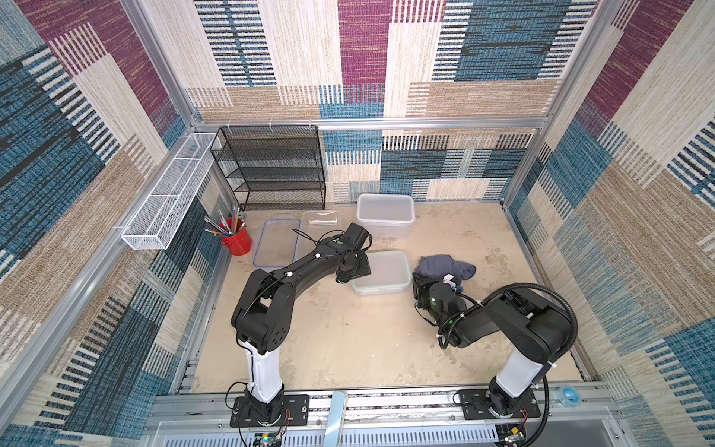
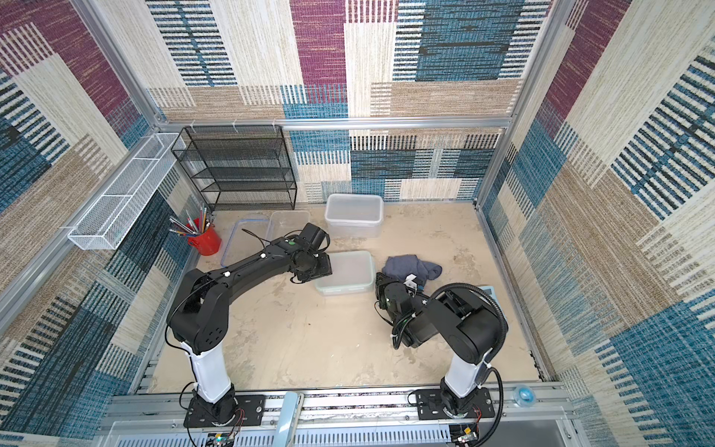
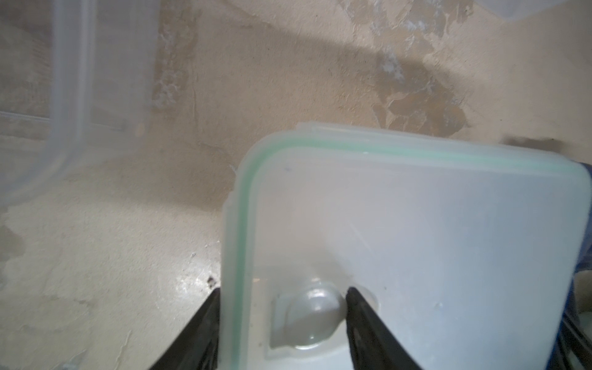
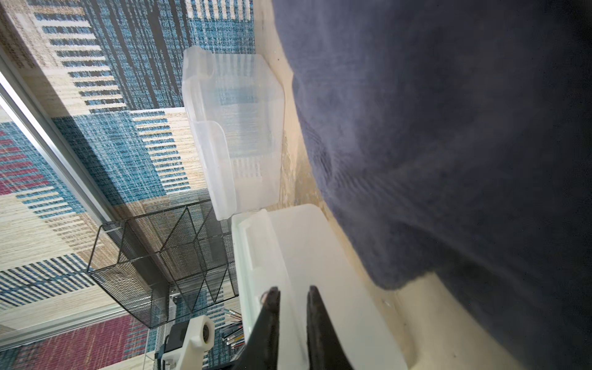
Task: Wipe the insides of the lunch boxes
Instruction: Open the fastener of the lunch box.
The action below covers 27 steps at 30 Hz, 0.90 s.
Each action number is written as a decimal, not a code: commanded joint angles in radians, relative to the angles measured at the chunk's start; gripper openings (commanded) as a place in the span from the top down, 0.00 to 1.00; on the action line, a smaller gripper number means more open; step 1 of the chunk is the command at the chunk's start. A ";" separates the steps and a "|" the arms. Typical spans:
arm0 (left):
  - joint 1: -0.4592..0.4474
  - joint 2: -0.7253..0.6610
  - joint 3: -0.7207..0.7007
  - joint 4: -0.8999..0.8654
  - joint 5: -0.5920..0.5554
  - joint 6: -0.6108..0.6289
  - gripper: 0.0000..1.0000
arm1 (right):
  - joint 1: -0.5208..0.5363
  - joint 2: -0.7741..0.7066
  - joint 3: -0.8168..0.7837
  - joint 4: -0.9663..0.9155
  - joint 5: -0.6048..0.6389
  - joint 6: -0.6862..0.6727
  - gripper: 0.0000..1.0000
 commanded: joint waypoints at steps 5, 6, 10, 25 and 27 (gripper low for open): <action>-0.015 0.026 -0.012 -0.042 0.094 0.004 0.41 | 0.026 -0.186 0.042 -0.233 0.011 -0.165 0.91; -0.015 0.028 -0.011 -0.042 0.094 0.004 0.41 | 0.026 -0.201 0.045 -0.266 0.024 -0.175 0.91; -0.015 0.030 -0.008 -0.043 0.091 0.006 0.41 | 0.026 -0.242 0.071 -0.405 0.048 -0.212 0.85; -0.013 0.066 0.129 -0.134 0.007 0.099 0.35 | 0.026 -0.512 0.120 -0.860 0.196 -0.373 0.14; -0.010 0.078 0.166 -0.150 0.001 0.120 0.32 | 0.026 -0.538 0.153 -0.909 0.199 -0.439 0.10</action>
